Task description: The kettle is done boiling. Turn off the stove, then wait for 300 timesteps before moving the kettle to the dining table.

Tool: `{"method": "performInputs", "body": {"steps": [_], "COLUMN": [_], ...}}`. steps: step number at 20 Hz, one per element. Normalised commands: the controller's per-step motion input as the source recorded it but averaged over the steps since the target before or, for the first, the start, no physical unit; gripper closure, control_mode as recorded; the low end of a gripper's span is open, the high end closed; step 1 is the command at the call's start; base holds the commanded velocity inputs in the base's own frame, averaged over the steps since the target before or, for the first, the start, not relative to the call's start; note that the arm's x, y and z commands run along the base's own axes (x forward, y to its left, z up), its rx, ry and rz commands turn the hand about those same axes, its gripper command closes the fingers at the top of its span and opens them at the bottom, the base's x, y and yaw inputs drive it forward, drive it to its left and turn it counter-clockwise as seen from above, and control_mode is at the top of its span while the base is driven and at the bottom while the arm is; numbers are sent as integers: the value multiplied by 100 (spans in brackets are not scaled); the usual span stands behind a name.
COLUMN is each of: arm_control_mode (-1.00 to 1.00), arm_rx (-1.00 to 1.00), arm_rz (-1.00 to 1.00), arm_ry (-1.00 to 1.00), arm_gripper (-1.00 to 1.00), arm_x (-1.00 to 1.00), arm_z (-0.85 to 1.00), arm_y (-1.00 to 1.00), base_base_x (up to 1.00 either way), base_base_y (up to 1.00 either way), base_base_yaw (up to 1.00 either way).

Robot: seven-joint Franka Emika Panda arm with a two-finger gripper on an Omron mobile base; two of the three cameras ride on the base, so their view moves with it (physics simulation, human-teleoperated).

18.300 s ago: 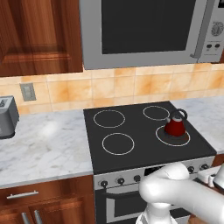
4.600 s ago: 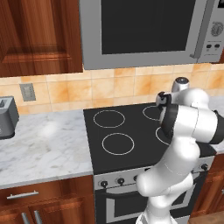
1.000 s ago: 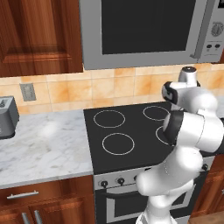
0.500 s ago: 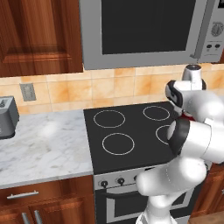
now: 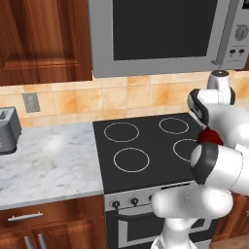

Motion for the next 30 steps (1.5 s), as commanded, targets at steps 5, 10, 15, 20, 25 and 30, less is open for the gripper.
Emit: {"method": "performInputs", "body": {"steps": [5,10,15,20,25,30], "arm_control_mode": [-100,-100,100,100,100,100], "arm_rx": [0,0,0,0,0,0], "arm_rz": [-3,0,-1,0,0,0], "arm_ry": [-3,0,-5,0,0,0], "arm_gripper": [100,100,100,100,100,100], "arm_x": [-20,0,-12,0,0,0], "arm_z": [13,0,0,0,0,0], "arm_y": [0,0,0,0,0,0], "base_base_x": [0,0,-32,-46,-31,-17], "base_base_y": [0,0,0,0,0,0], "base_base_yaw": [0,0,-5,-16,-22,-31]}}
